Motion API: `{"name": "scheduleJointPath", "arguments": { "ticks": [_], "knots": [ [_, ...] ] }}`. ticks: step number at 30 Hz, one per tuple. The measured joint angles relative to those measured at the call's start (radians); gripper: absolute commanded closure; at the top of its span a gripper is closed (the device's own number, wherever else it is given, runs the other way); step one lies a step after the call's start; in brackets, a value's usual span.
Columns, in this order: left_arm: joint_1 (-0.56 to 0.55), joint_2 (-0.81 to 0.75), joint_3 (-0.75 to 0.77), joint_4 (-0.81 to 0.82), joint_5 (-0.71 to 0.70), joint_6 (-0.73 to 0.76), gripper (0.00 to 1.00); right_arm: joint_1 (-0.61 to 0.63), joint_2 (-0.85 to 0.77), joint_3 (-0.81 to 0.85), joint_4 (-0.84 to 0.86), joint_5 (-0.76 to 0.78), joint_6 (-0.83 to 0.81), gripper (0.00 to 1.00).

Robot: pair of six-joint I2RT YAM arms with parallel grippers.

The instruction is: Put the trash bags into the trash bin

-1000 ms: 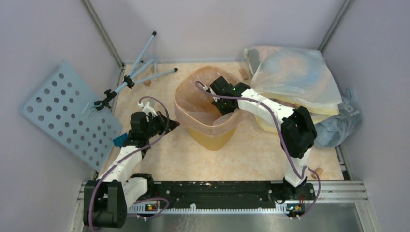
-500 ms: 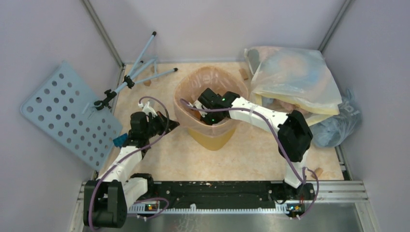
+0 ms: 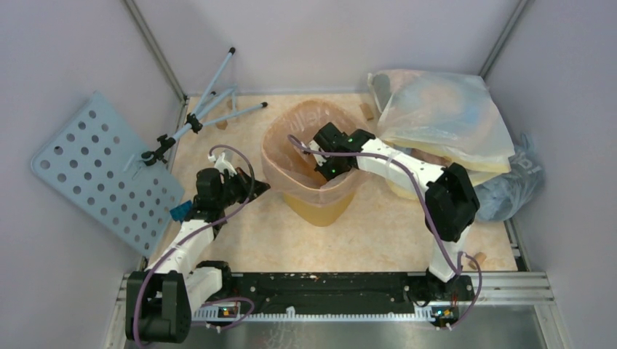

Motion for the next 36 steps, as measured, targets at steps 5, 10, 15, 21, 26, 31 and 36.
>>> {"name": "scheduleJointPath", "arguments": {
  "ticks": [5,10,15,21,26,31,36],
  "knots": [
    [0.0,0.0,0.0,0.0,0.0,0.0,0.8,0.004,0.003,-0.028,0.025,-0.017,0.003,1.0],
    [0.0,-0.006,0.001,-0.01,0.002,0.0,0.76,0.005,0.027,-0.036,0.053,-0.029,0.004,1.0],
    [0.0,-0.042,0.013,-0.049,0.004,0.0,0.75,0.005,0.039,-0.048,0.069,-0.03,0.004,1.0],
    [0.0,-0.084,0.047,-0.094,0.003,0.0,0.75,0.005,0.042,-0.05,0.071,-0.024,0.003,1.0],
    [0.0,-0.106,0.064,-0.119,0.004,0.0,0.75,0.005,0.048,-0.063,0.081,-0.016,0.003,1.0],
    [0.0,-0.123,0.075,-0.135,0.004,0.0,0.74,0.005,0.071,-0.066,0.086,-0.01,0.004,1.0],
    [0.0,-0.13,0.079,-0.137,0.003,0.0,0.76,0.003,0.09,-0.052,0.079,-0.009,0.003,1.0]
  ]
}}
